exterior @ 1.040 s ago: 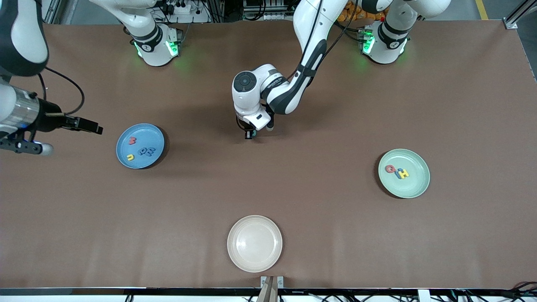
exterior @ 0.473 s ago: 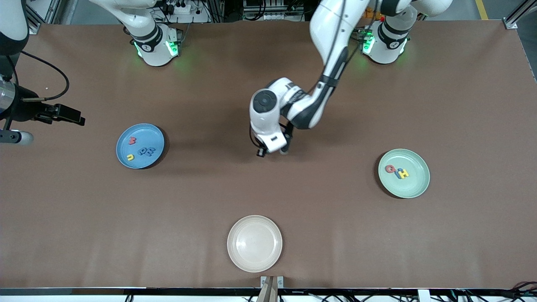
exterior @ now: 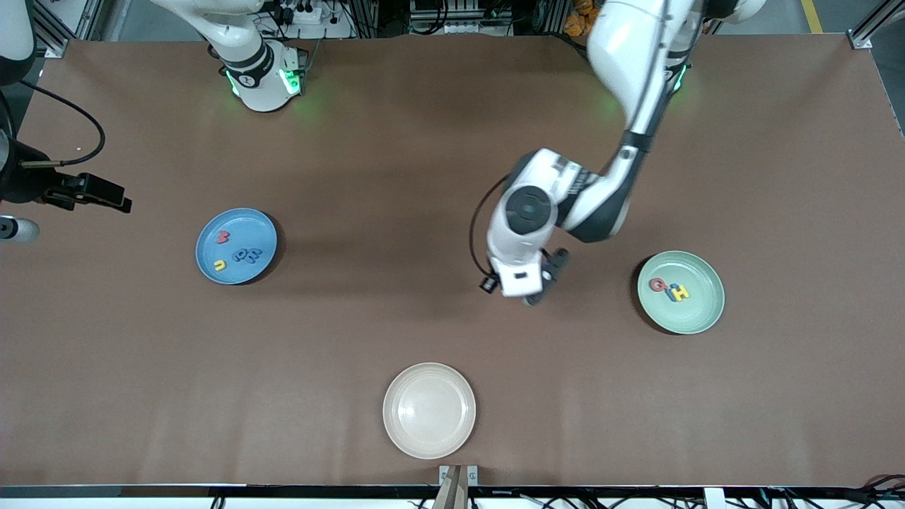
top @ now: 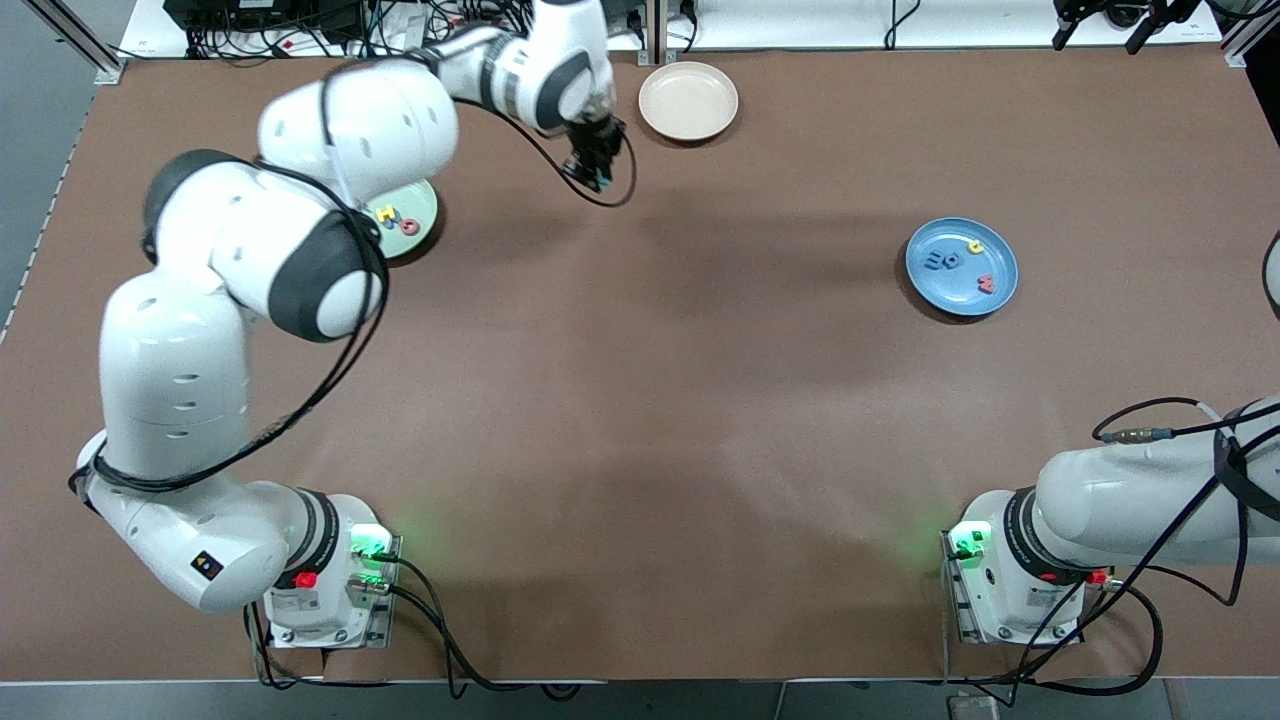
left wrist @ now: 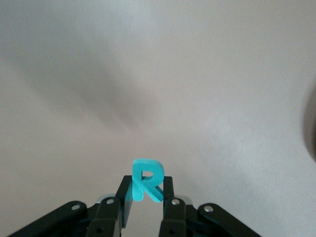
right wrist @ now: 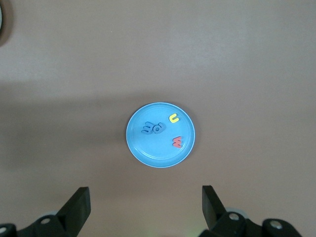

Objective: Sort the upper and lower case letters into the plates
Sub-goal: 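Carry the teal R with the left gripper to the green plate, then open the left gripper to drop the R on the green plate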

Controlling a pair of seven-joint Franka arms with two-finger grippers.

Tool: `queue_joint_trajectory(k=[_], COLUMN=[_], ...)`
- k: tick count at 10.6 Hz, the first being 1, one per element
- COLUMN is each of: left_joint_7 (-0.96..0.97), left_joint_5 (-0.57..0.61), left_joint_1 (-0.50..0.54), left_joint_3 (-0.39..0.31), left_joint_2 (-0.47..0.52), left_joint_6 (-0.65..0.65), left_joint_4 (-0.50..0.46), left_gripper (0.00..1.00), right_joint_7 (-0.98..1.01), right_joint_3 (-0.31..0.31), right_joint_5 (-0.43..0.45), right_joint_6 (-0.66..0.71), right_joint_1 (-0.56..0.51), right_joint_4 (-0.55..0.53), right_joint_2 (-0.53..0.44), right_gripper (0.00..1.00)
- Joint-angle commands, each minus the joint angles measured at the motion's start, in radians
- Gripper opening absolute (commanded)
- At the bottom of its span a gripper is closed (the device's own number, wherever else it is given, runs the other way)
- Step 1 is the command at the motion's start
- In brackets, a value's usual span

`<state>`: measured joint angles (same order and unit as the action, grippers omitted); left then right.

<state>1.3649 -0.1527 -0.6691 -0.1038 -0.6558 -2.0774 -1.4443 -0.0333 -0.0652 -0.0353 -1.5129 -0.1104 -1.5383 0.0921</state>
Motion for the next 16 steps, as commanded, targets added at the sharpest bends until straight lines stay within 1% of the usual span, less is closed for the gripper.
queue_joint_trajectory(k=[1, 2, 3, 4, 5, 6, 8, 11, 13, 14, 15, 16], left_joint_7=[-0.281, -0.412, -0.538, -0.647, -0.737, -0.821, -0.976, -1.004, -1.006, -1.012, -1.041, -1.082], left_joint_5=[0.002, 0.004, 0.011, 0.046, 0.092, 0.123, 0.130, 0.137, 0.185, 0.186, 0.191, 0.191], left_joint_1=[0.125, 0.184, 0.259, 0.328, 0.373, 0.414, 0.503, 0.539, 0.557, 0.559, 0.560, 0.560], left_joint_3=[0.024, 0.030, 0.053, 0.064, 0.069, 0.069, 0.069, 0.067, 0.069, 0.069, 0.067, 0.062], left_joint_2=[0.105, 0.155, 0.195, 0.226, 0.232, 0.226, 0.199, 0.130, 0.110, 0.110, 0.116, 0.123], left_joint_6=[0.144, 0.163, 0.166, 0.158, 0.149, 0.143, 0.102, 0.060, 0.048, 0.048, 0.048, 0.049], left_joint_4=[-0.040, -0.089, -0.137, -0.190, -0.226, -0.235, -0.258, -0.263, -0.257, -0.257, -0.257, -0.255], left_gripper=[0.00, 0.00, 0.00, 0.00, 0.00, 0.00, 0.00, 0.00, 0.00, 0.25, 0.76, 1.00], right_joint_7=[0.010, 0.010, 0.010, 0.010, 0.010, 0.010, 0.012, 0.012, 0.012, 0.012, 0.012, 0.010], right_joint_3=[-0.012, -0.012, -0.012, -0.012, -0.012, -0.012, -0.012, -0.012, -0.012, -0.012, -0.012, -0.012], right_joint_5=[0.015, 0.015, 0.015, 0.015, 0.015, 0.015, 0.015, 0.015, 0.015, 0.015, 0.015, 0.015], right_joint_6=[0.016, 0.016, 0.016, 0.016, 0.016, 0.016, 0.017, 0.016, 0.017, 0.017, 0.017, 0.017], right_joint_1=[-0.018, -0.015, -0.014, -0.015, -0.017, -0.017, -0.015, -0.017, -0.015, -0.015, -0.015, -0.012], right_joint_4=[0.032, 0.032, 0.032, 0.032, 0.032, 0.032, 0.032, 0.032, 0.030, 0.032, 0.030, 0.030], right_joint_2=[0.017, 0.017, 0.017, 0.017, 0.017, 0.017, 0.017, 0.017, 0.017, 0.017, 0.017, 0.017], right_gripper=[1.00, 1.00, 1.00, 1.00, 1.00, 1.00, 1.00, 1.00, 1.00, 1.00, 1.00, 1.00])
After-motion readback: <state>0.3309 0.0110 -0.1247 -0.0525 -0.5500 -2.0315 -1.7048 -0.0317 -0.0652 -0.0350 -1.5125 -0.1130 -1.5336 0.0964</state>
